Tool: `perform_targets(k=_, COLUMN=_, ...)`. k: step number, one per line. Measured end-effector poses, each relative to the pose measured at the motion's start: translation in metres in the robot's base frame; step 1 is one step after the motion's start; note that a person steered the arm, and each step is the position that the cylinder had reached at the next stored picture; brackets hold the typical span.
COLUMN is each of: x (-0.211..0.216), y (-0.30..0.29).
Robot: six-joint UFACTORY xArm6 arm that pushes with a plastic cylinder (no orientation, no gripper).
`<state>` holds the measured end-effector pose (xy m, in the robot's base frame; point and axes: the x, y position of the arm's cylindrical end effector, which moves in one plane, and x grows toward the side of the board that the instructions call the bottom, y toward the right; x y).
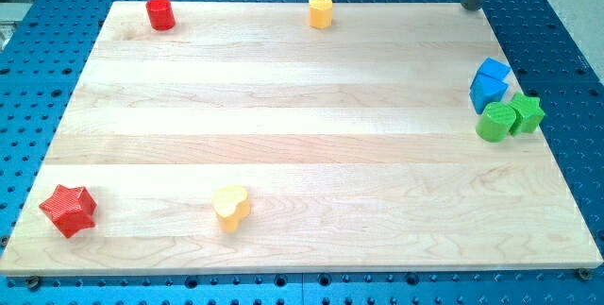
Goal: Point your arm towards blue blocks
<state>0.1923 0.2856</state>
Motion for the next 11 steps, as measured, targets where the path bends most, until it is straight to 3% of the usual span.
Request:
perform_targets(k=2, x=0.004, y=-0.001)
perform_targets(k=3, x=0.011, y=-0.035)
perform_targets(k=5, x=0.094, y=-0.055)
perform_targets(k=6, x=0.100, y=-0.051)
perform_targets(k=10, x=0.081, y=-0.050)
perform_targets(k=11, x=0.059, y=-0.039)
